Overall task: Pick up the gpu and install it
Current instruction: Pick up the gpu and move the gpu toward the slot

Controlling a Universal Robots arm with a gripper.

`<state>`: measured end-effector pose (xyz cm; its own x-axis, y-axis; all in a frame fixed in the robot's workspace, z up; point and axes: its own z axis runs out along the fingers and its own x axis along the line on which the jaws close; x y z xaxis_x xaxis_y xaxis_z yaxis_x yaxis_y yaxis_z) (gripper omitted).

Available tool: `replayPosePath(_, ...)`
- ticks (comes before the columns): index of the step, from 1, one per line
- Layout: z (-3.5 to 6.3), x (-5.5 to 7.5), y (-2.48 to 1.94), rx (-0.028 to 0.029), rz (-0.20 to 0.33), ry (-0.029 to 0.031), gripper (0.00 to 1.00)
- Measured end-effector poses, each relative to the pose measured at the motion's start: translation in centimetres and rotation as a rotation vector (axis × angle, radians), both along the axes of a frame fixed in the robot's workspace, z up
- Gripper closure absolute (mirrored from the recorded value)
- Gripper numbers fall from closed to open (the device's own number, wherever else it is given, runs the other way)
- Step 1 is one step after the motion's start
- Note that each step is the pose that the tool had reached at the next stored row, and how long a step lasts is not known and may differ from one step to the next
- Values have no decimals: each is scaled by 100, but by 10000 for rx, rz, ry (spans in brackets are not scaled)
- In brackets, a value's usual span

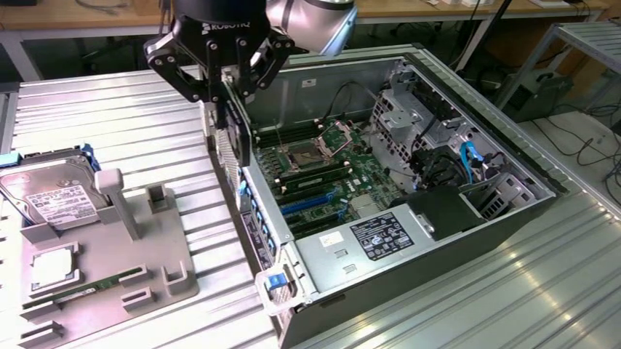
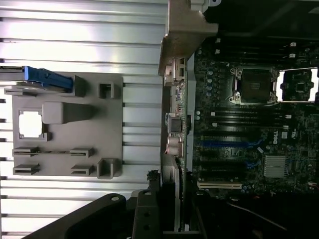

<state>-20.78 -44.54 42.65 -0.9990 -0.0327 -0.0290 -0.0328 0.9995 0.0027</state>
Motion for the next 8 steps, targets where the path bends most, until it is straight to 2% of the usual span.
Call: replayPosePath(8,0,143,3,0,0,0,72)
